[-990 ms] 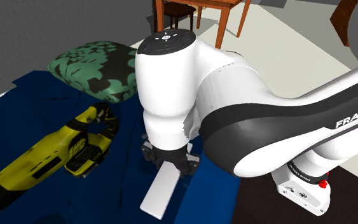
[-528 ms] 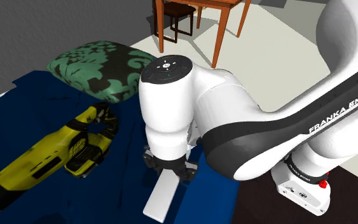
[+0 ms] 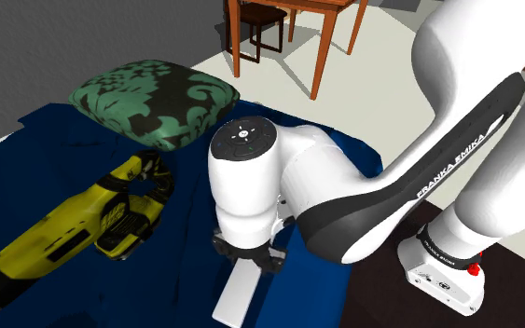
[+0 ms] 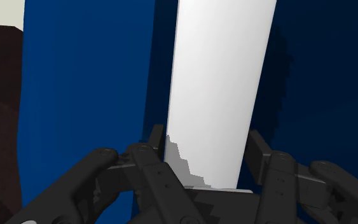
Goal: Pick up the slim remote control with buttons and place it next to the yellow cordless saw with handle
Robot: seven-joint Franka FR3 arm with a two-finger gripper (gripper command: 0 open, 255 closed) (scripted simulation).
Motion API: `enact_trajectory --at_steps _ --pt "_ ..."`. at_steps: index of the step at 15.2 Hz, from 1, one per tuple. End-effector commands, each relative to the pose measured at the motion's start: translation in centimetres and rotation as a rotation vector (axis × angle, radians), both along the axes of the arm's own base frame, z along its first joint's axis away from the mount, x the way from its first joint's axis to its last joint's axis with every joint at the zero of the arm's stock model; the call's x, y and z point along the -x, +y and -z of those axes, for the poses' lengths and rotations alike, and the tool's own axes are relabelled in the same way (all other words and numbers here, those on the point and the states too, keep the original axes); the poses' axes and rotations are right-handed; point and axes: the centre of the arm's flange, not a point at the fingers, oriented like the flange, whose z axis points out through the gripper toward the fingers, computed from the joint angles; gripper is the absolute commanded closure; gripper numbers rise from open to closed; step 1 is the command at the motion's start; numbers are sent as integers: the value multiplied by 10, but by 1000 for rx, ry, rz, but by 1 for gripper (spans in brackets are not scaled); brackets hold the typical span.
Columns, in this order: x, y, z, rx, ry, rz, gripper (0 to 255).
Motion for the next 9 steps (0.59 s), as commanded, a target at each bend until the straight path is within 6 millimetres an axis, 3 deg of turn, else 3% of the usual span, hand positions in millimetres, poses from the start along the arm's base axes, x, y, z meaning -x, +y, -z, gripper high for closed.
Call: enact_trajectory --at_steps 1,8,9 --pt "1 -1 8 0 -1 -1 255" --pt "1 -1 8 0 -1 -1 255" --pt "1 -1 8 0 -1 -1 0"
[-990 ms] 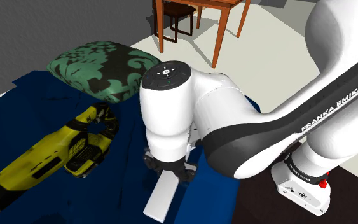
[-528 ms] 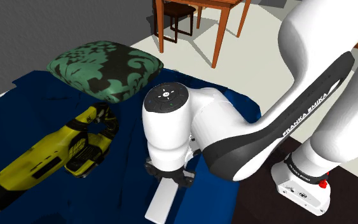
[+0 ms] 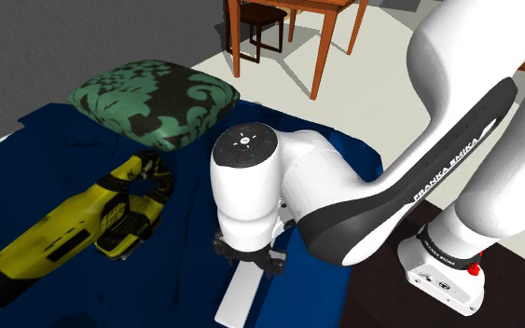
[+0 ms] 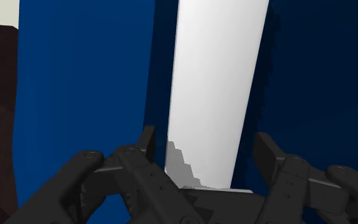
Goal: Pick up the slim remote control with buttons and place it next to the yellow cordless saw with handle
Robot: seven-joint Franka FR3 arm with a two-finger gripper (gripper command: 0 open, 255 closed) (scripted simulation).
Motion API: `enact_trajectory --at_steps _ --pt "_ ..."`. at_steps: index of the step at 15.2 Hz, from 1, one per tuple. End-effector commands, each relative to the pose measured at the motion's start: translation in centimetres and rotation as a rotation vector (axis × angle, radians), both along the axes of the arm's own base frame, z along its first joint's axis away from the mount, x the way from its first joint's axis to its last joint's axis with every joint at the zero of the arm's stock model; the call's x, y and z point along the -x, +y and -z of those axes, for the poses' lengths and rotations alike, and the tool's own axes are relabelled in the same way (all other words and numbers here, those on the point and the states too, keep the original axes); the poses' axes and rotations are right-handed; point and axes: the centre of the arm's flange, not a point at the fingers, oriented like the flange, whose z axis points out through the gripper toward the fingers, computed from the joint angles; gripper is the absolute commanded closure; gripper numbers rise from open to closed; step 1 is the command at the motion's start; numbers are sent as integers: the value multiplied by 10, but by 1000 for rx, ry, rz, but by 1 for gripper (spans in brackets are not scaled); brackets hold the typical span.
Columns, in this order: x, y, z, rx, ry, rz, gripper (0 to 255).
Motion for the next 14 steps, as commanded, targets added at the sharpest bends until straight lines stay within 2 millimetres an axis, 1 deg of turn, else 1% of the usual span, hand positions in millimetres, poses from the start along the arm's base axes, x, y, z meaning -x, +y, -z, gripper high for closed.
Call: enact_trajectory --at_steps 1,5,8,9,14 --pt "0 0 0 0 0 0 0" --pt "0 0 0 0 0 0 0" --pt "0 1 -40 0 0 0 0" --pt "-1 1 -50 0 0 0 0" --pt "-1 1 -50 0 0 0 0"
